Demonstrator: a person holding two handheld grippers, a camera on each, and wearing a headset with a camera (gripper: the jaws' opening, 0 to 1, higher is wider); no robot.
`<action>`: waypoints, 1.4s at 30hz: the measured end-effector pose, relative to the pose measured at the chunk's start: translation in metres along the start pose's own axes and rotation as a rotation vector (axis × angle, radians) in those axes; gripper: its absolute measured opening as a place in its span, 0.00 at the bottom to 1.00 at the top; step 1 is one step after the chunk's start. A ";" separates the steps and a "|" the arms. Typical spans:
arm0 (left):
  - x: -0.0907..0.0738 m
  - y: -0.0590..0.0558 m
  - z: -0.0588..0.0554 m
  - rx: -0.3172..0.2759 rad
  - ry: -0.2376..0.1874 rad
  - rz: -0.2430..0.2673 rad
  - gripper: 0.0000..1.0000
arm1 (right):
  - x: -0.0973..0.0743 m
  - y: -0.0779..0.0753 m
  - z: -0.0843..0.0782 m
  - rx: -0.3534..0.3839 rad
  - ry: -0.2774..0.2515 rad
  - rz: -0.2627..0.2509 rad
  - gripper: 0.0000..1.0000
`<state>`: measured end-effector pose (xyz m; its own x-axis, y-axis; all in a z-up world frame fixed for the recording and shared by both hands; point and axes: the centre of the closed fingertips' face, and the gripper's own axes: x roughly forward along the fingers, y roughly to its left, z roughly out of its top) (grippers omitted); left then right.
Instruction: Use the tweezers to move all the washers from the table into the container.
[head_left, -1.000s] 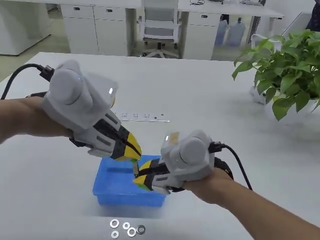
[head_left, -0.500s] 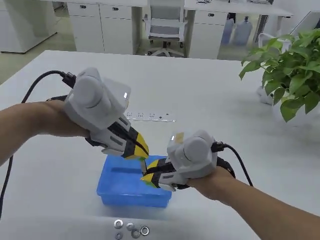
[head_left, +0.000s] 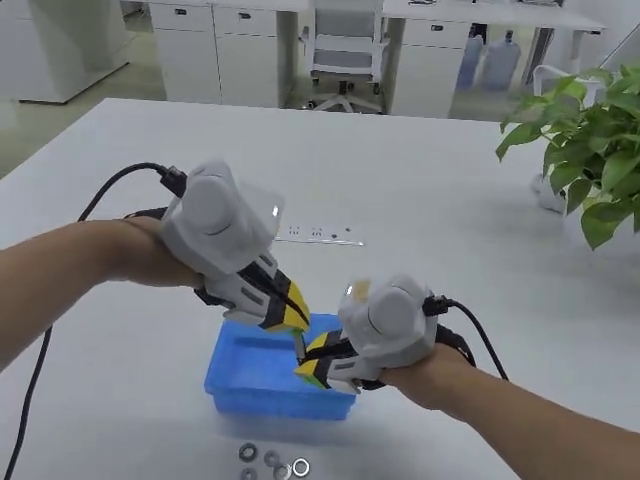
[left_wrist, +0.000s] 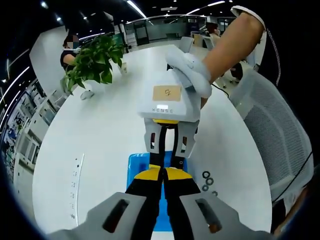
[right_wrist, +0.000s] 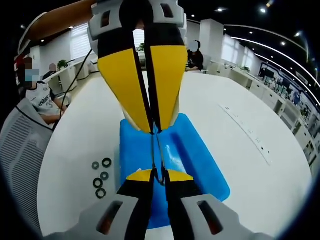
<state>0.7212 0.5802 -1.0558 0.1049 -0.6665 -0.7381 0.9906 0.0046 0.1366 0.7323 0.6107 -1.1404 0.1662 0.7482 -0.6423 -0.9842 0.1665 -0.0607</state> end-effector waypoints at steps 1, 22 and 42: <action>0.001 0.000 0.000 -0.002 -0.001 -0.001 0.05 | 0.001 0.000 -0.001 -0.002 0.004 0.001 0.10; 0.005 0.002 -0.003 0.003 -0.003 -0.012 0.05 | 0.001 -0.001 -0.006 -0.013 0.033 0.000 0.11; -0.019 -0.011 0.017 0.007 -0.018 -0.004 0.05 | -0.018 0.011 0.017 -0.072 -0.008 -0.020 0.11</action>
<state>0.7072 0.5803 -1.0317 0.0995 -0.6801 -0.7263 0.9904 -0.0031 0.1386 0.7200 0.6099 -1.1163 0.1860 0.7505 -0.6342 -0.9825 0.1354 -0.1280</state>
